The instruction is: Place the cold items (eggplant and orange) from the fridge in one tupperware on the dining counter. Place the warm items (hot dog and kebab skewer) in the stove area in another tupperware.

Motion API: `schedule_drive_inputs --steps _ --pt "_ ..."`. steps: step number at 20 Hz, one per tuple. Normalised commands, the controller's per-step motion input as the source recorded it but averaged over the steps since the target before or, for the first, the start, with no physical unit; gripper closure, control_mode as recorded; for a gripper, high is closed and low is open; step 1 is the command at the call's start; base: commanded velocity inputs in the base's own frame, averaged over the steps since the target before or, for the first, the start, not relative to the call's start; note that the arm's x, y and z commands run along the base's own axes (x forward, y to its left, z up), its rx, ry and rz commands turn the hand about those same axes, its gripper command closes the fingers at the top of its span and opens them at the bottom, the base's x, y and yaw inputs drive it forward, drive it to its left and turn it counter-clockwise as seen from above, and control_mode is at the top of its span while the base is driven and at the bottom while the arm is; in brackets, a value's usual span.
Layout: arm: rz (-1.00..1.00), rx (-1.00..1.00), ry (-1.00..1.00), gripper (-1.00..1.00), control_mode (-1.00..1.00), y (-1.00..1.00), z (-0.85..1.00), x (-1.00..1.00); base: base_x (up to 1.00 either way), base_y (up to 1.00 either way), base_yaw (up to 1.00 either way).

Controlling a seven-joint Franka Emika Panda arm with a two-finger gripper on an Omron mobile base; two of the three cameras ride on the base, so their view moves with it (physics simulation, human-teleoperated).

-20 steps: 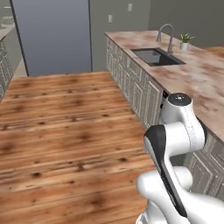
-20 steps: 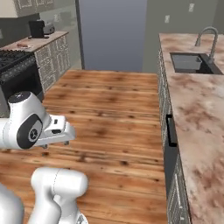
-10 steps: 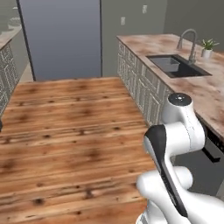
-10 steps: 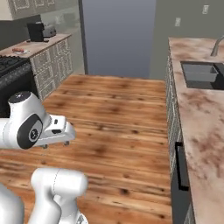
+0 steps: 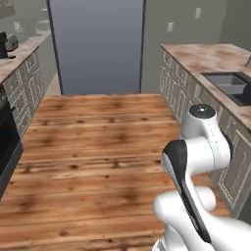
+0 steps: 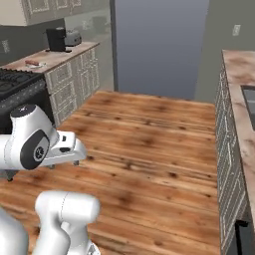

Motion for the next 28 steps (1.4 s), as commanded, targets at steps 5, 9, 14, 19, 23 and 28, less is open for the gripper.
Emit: schedule_drive_inputs --steps 5,9,14,19,23,28 --pt "0.00 0.00 0.00 -1.00 1.00 0.00 0.00 0.00 1.00 0.43 0.29" --pt "0.00 0.00 0.00 -1.00 1.00 0.00 0.00 0.00 1.00 0.38 0.35" --pt "0.00 0.00 0.00 -1.00 1.00 0.00 0.00 0.00 1.00 0.31 0.37" --pt "0.00 0.00 0.00 -1.00 1.00 0.00 0.00 0.00 1.00 0.05 0.26" --pt "0.00 0.00 0.00 -1.00 1.00 0.00 0.00 0.00 1.00 -0.13 0.29" --pt "0.00 0.00 0.00 -1.00 1.00 0.00 0.00 0.00 0.99 -0.33 0.37"
